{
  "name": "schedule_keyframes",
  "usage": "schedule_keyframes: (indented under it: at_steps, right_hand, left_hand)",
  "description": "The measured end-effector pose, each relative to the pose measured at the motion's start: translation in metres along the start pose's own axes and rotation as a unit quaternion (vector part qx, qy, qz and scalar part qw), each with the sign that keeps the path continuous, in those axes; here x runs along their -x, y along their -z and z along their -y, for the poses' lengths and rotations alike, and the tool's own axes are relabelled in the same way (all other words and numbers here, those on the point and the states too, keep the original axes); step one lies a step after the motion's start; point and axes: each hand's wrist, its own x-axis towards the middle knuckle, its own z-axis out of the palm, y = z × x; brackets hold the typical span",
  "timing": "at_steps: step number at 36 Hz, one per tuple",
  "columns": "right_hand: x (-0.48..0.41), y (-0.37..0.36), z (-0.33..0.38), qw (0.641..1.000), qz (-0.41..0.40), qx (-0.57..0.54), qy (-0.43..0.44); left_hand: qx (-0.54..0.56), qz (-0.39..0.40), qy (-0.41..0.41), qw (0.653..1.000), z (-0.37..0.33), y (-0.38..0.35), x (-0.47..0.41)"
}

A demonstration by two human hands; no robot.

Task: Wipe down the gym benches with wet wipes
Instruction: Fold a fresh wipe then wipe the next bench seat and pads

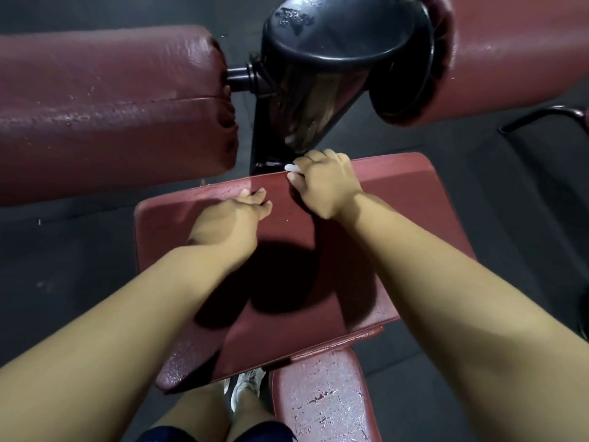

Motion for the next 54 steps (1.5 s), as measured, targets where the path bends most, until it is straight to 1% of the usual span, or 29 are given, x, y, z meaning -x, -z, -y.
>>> schedule_keyframes:
  at_steps: [1, 3, 5, 7, 8, 13, 16, 20, 23, 26, 31, 34, 38, 40, 42, 44, 48, 50, 53, 54]
  right_hand:
    - [0.000, -0.001, -0.001, 1.000, -0.003, 0.003, -0.001]
    - [-0.001, -0.002, -0.004, 1.000, 0.002, 0.003, -0.010]
    - [-0.001, -0.003, -0.007, 1.000, -0.009, 0.019, -0.020]
    - [-0.004, -0.004, -0.011, 0.999, -0.013, 0.036, -0.033]
    - [-0.005, -0.005, -0.014, 0.998, -0.011, 0.039, -0.043]
    - [-0.010, -0.006, -0.030, 0.997, -0.009, 0.022, -0.069]
    - [-0.015, -0.003, -0.046, 0.996, 0.014, 0.018, -0.081]
    - [-0.017, -0.001, -0.081, 0.990, 0.025, 0.009, -0.137]
    - [-0.014, 0.001, -0.106, 0.986, 0.011, 0.005, -0.166]
    - [-0.012, 0.005, -0.127, 0.980, 0.010, 0.014, -0.200]
    - [-0.005, 0.013, -0.160, 0.962, 0.003, -0.012, -0.275]
    - [0.000, 0.016, -0.169, 0.946, 0.004, -0.072, -0.316]
    - [0.014, 0.018, -0.181, 0.906, -0.003, -0.190, -0.378]
    - [0.030, 0.020, -0.183, 0.883, 0.010, -0.228, -0.410]
    - [0.044, 0.018, -0.184, 0.872, 0.012, -0.244, -0.424]
    - [0.060, 0.013, -0.185, 0.866, -0.008, -0.242, -0.438]
    - [0.095, 0.012, -0.183, 0.850, 0.011, -0.236, -0.471]
    - [0.113, 0.011, -0.181, 0.853, 0.001, -0.227, -0.470]
    - [0.141, 0.008, -0.178, 0.847, -0.026, -0.239, -0.474]
    - [0.150, 0.007, -0.175, 0.835, -0.038, -0.258, -0.485]
  left_hand:
    - [-0.008, 0.039, 0.015, 0.999, -0.002, 0.000, -0.002]
    - [0.002, 0.038, 0.005, 0.999, 0.001, -0.002, -0.008]
    - [-0.005, -0.038, -0.021, 0.999, 0.004, -0.011, -0.009]
    - [-0.003, -0.088, -0.034, 0.996, 0.006, -0.020, -0.011]
    - [-0.002, -0.094, -0.039, 0.995, 0.003, -0.021, -0.012]
    - [0.022, -0.084, -0.070, 0.994, -0.009, -0.019, -0.026]
    - [0.042, -0.093, -0.085, 0.991, -0.016, -0.016, -0.030]
    - [0.051, -0.110, -0.099, 0.988, -0.026, -0.019, -0.034]
    - [0.052, -0.128, -0.104, 0.985, -0.038, -0.024, -0.036]
    - [0.059, -0.128, -0.107, 0.984, -0.053, -0.027, -0.038]
    - [0.075, -0.122, -0.126, 0.982, -0.074, -0.037, -0.045]
    - [0.074, -0.108, -0.135, 0.982, -0.083, -0.042, -0.048]
    - [0.055, -0.101, -0.128, 0.985, -0.091, -0.046, -0.049]
    - [0.034, -0.094, -0.123, 0.987, -0.094, -0.049, -0.050]
    - [0.015, -0.090, -0.118, 0.989, -0.097, -0.052, -0.051]
    - [0.004, -0.084, -0.112, 0.990, -0.100, -0.054, -0.052]
    - [-0.007, -0.066, -0.082, 0.994, -0.100, -0.059, -0.057]
    - [0.002, -0.057, -0.065, 0.996, -0.101, -0.059, -0.057]
    - [0.029, -0.058, -0.090, 0.994, -0.104, -0.058, -0.054]
    - [0.059, -0.064, -0.096, 0.992, -0.104, -0.060, -0.051]
